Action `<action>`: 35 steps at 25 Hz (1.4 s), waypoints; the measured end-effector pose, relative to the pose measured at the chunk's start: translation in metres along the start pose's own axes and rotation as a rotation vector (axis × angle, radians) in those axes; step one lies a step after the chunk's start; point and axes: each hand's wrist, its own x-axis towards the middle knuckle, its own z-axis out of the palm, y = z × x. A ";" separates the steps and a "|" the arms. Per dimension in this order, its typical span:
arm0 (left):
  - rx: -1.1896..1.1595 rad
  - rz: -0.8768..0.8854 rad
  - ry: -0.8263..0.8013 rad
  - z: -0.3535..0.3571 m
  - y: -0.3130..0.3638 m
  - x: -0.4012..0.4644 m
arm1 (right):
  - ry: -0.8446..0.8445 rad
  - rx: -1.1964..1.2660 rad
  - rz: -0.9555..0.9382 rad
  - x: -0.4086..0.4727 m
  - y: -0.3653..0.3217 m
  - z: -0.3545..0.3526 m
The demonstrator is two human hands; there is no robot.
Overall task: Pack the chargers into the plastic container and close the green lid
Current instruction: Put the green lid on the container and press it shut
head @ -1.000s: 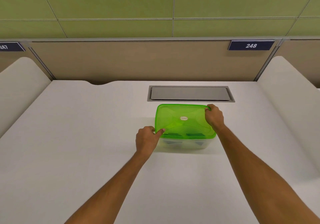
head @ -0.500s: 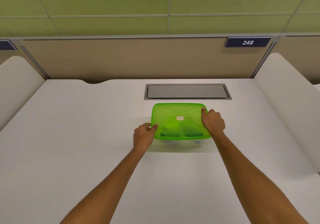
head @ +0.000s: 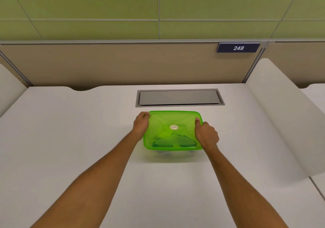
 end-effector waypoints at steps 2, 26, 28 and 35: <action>0.011 0.005 0.017 0.002 -0.002 0.007 | 0.010 -0.002 0.002 -0.001 -0.001 0.000; 0.209 0.213 0.213 0.015 -0.007 0.018 | -0.109 0.175 -0.008 0.049 -0.036 0.000; 0.222 0.220 0.212 0.015 -0.008 0.018 | -0.101 0.101 -0.026 0.054 -0.042 0.000; 0.287 0.247 0.208 0.016 -0.009 0.018 | -0.068 -0.041 -0.061 0.071 -0.048 -0.001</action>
